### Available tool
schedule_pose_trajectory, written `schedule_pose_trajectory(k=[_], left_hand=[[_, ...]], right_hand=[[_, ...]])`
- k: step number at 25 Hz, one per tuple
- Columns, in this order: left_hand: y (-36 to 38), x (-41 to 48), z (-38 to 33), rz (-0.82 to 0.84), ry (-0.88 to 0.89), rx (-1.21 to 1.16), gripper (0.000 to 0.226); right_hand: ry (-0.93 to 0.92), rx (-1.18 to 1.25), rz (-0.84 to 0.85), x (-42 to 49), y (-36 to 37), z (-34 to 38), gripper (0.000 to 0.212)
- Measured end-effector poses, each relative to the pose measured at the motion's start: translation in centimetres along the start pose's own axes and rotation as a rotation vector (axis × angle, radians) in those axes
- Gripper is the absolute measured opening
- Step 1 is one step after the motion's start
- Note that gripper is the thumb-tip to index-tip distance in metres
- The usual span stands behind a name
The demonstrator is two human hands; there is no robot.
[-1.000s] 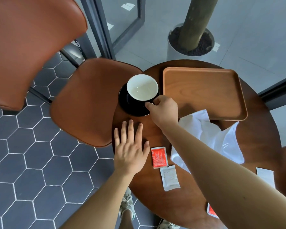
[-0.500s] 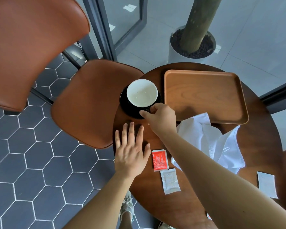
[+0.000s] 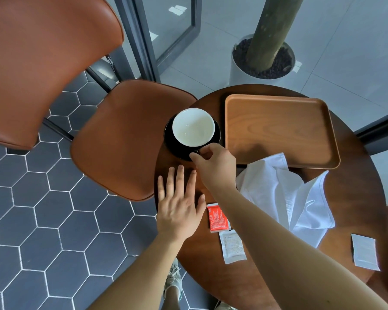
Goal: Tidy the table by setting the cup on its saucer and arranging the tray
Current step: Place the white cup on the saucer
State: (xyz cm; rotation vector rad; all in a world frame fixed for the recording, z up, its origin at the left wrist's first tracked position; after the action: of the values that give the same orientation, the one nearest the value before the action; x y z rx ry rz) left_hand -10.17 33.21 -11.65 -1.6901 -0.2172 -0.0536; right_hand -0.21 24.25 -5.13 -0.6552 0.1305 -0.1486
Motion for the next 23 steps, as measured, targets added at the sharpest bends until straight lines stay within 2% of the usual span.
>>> schedule_pose_trajectory(k=[15, 23], left_hand=[[-0.5, 0.0, 0.0, 0.033, 0.002, 0.001, 0.055], [-0.4, 0.0, -0.1, 0.035, 0.006, -0.002, 0.059]], right_hand=[[0.064, 0.028, 0.035, -0.4, 1.0, 0.7, 0.020], [0.086, 0.046, 0.058, -0.4, 1.1, 0.9, 0.020]])
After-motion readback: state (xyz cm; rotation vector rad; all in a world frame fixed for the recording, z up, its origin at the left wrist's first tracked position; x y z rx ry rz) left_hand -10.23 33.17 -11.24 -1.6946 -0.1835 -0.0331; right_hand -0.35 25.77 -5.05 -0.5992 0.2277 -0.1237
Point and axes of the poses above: each hand's wrist, its own x-axis towards the middle knuckle, its own y-axis out of the palm, z = x × y, the point moved 2 cm from there along x, towards the middle knuckle, and after that the axes turned 8 degrees about -z, right-handed, at the moved point
